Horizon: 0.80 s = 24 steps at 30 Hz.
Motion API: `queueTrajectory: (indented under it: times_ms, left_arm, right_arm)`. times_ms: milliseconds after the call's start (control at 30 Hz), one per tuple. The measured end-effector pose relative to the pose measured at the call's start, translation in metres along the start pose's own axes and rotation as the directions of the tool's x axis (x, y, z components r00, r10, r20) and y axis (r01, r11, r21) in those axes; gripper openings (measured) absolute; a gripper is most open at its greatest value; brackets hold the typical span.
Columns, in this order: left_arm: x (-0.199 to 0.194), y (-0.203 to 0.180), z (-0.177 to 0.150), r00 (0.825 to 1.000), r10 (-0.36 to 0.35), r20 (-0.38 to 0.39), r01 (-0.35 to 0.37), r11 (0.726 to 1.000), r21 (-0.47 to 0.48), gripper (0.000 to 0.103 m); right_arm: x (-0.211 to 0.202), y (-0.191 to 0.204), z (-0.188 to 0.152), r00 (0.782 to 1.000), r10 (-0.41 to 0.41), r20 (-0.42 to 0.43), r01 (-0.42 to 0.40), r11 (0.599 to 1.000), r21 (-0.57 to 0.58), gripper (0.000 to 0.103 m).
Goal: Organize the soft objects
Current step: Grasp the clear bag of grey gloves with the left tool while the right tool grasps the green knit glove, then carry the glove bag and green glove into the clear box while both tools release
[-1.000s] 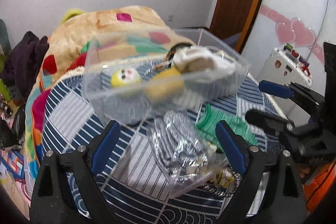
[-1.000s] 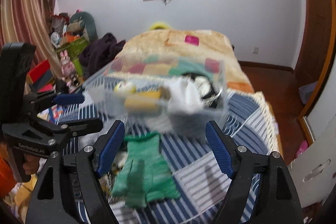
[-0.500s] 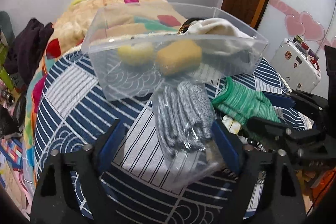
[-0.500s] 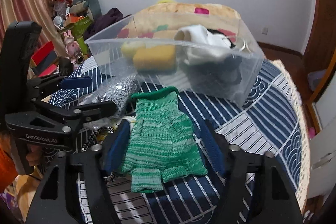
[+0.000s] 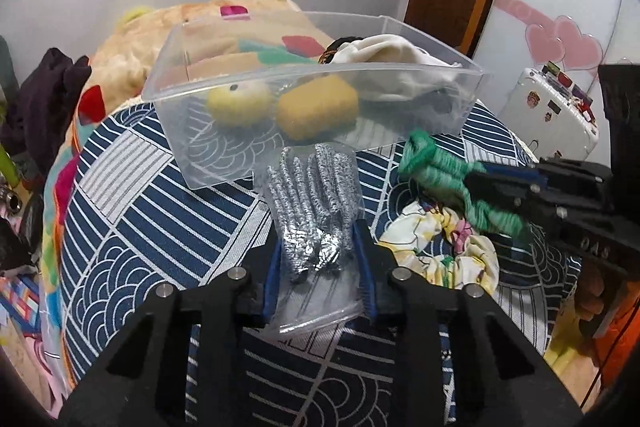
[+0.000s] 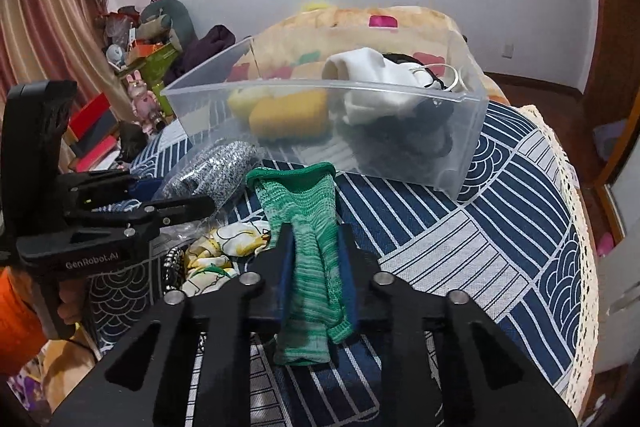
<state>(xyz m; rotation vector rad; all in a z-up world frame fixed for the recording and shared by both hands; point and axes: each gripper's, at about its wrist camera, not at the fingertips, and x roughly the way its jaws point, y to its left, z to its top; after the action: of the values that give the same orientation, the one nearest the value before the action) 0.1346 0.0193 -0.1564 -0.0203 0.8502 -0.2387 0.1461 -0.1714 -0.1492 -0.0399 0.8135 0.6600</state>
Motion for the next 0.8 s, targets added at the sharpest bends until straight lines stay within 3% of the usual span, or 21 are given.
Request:
queueTrajectory:
  times_ms: [467,800]
  left_arm:
    - [-0.049,0.0,0.005,0.994,-0.02,0.106,0.02,1.0,0.001,0.031]
    - [-0.079,0.015,0.038,0.973,0.002,0.23,0.007,0.999,-0.038,0.031]
  right_arm:
    - [-0.041,-0.002,0.012,0.991,-0.009,0.132,0.008,1.0,0.008,0.012]
    - [-0.063,0.007,0.047,0.963,-0.014,0.268,0.019,1.0,-0.017,0.012]
